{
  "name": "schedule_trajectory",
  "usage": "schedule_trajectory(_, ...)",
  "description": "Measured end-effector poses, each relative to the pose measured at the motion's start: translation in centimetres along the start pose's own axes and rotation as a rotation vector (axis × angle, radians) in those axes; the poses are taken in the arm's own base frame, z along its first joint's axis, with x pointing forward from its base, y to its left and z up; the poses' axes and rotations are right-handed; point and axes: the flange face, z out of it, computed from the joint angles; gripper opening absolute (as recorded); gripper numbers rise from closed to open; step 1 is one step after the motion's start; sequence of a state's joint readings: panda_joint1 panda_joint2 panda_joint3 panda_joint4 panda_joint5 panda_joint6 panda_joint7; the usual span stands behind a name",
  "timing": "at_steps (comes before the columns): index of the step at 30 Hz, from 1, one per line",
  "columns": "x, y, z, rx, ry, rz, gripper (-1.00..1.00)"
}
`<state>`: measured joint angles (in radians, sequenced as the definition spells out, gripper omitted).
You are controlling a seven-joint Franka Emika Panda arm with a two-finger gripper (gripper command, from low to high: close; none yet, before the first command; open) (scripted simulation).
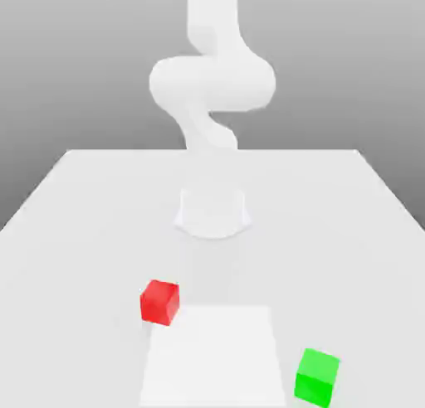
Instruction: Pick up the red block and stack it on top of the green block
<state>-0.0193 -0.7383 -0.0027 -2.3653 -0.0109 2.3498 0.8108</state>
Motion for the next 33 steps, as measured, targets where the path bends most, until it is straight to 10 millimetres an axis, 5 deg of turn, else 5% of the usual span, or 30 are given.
schedule_trajectory(4,-1.4,4.2,9.7,-0.131,-0.079,0.042,0.0)
schedule_trajectory(9,-5.0,11.7,19.5,-0.287,-0.184,0.105,0.0)
schedule_trajectory(18,-17.0,29.0,31.3,-0.561,-0.413,0.251,0.0)
schedule_trajectory(23,-19.9,32.2,34.7,-0.582,-0.43,0.262,0.0)
schedule_trajectory(24,-20.4,32.6,35.3,-0.583,-0.43,0.262,-1.0)
schedule_trajectory(33,-19.9,32.1,34.6,-0.583,-0.431,0.263,-1.0)
